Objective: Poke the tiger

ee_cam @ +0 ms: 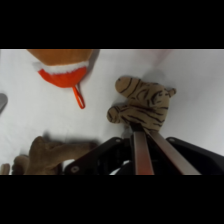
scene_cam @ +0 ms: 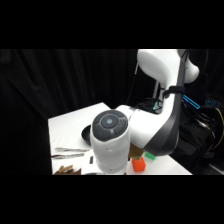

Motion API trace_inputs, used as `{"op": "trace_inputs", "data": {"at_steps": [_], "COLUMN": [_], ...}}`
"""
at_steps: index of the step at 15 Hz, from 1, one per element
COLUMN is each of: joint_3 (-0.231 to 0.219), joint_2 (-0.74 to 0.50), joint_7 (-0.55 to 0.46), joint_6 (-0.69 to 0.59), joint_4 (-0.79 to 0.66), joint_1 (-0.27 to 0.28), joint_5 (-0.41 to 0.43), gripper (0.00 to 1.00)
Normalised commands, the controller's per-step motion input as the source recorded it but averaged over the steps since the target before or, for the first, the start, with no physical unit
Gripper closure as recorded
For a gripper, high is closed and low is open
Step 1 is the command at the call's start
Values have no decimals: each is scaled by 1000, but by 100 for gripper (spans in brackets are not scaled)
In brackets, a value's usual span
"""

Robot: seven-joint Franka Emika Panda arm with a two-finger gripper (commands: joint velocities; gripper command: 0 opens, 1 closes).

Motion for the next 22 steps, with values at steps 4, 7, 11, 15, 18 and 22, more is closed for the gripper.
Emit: {"op": "trace_inputs", "data": {"at_steps": [4, 7, 11, 15, 18, 22], "joint_3": [9, 14, 26, 26, 11, -8], "joint_2": [-451, -307, -222, -166, -159, -149], "joint_7": [-10, -27, -45, -57, -69, -77], "joint_6": [-264, -238, -249, -231, -190, -170], "joint_4": [-161, -63, 16, 42, 29, 25], "joint_1": [-36, -74, -95, -88, -93, -90], "joint_5": [62, 73, 121, 134, 133, 132], "gripper": [99, 99, 68, 37, 11, 0]}}
